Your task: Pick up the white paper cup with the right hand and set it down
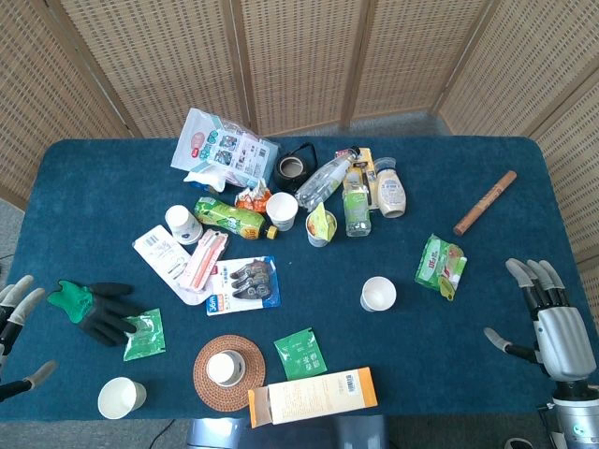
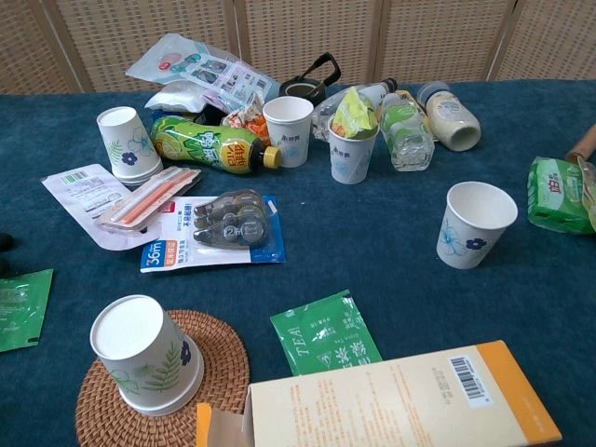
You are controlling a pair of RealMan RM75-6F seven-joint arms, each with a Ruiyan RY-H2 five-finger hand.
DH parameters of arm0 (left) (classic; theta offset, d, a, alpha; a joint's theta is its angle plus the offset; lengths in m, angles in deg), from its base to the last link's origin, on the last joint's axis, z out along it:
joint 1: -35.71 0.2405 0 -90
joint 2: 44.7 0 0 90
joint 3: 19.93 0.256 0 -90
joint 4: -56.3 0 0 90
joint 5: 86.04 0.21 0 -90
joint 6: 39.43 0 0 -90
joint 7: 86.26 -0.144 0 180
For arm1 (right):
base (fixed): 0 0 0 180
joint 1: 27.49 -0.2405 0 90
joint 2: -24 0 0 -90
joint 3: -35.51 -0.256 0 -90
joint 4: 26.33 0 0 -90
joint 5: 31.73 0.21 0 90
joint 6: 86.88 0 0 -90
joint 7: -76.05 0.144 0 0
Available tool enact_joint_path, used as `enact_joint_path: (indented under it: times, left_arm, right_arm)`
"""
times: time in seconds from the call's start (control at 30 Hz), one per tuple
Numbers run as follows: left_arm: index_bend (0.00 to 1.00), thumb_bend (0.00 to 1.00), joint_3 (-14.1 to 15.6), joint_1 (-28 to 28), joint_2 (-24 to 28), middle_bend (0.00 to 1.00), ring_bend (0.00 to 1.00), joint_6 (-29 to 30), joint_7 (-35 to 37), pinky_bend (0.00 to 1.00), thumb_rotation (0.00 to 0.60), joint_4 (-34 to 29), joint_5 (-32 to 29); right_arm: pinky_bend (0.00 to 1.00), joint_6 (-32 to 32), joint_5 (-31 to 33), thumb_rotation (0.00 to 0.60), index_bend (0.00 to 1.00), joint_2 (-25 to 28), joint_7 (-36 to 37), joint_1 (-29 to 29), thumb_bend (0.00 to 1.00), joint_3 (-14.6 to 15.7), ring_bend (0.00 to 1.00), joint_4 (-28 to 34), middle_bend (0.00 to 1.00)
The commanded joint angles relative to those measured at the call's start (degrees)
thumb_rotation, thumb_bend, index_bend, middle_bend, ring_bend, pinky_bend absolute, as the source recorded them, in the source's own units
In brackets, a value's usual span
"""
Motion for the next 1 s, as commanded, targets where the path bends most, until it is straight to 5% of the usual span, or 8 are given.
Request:
enact_joint_path:
  times: [0.03, 0.53, 1.0]
  left_arm:
    - [0.00, 0.22, 0.0, 0.0, 0.0, 0.00, 0.00, -0.1, 0.0, 0.00, 0.600, 0.0, 0.0]
    - [0.00, 0.22, 0.1, -0.1, 0.1, 0.00, 0.00, -0.3, 0.0, 0.00, 0.600, -0.1, 0.1]
    - [0.00, 0.22, 0.2, 0.0, 0.4, 0.00, 0.00, -0.1, 0.8, 0.00, 0.600, -0.2, 0.3]
  right_arm:
    - [0.00, 0.0, 0.1, 0.600, 0.00, -0.1, -0.1, 0.0, 0.00, -0.1, 0.00, -0.1, 0.00]
    - [0.00, 2.5, -0.1, 0.600, 0.00, 0.3, 3.1, -0.8, 0.00, 0.8, 0.00, 0.6, 0.00]
    - [0.00, 13.0, 0.6, 0.600, 0.00, -1.2, 2.1, -5.9, 0.00, 2.0, 0.00, 0.3, 0.00]
